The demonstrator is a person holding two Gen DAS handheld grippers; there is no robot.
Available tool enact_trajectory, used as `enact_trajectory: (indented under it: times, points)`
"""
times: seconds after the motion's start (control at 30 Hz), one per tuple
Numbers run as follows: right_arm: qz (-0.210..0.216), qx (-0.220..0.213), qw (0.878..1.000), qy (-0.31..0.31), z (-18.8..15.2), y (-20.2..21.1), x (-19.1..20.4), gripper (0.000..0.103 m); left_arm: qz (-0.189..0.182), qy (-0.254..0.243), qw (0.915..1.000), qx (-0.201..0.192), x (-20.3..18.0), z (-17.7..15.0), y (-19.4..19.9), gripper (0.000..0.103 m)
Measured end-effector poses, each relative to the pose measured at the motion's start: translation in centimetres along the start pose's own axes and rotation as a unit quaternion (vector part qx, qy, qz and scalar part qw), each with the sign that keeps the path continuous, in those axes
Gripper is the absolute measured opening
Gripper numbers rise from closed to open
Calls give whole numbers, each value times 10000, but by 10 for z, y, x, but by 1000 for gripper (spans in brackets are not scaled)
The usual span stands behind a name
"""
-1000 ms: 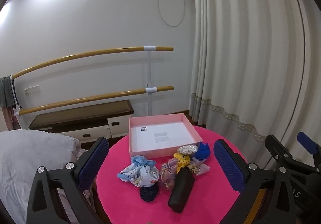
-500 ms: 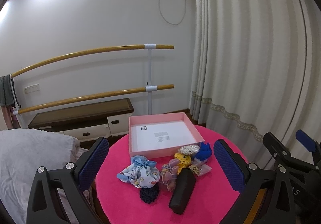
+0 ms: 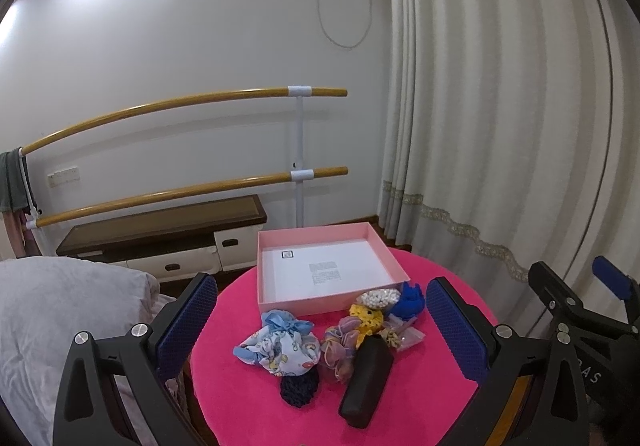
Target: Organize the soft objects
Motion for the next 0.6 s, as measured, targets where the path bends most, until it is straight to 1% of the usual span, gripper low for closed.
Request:
enact_trajectory:
  times: [0.33,0.47,0.6]
  points:
    - [48,222,9997,48,-12,-24,3,103,-29,44,9995,297,5,-5,-28,103]
    - [49,367,9993,53,-21,-43,4,103,-17,63,9987,509,10,-11,-48,103]
    - [47,606,9981,99,-36,-69,4,103,-13,102,9968,787,14,-21,-74,103]
Point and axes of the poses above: each gripper's, at about its wrist camera, not at the fingertips, and y roughly against the way its jaws point, x to its left, z to its top, the point moved 8 cm from there along -y, roughly the way its jaws point, and after that the axes turned 6 degrees about -y, right-handed, at the moved point
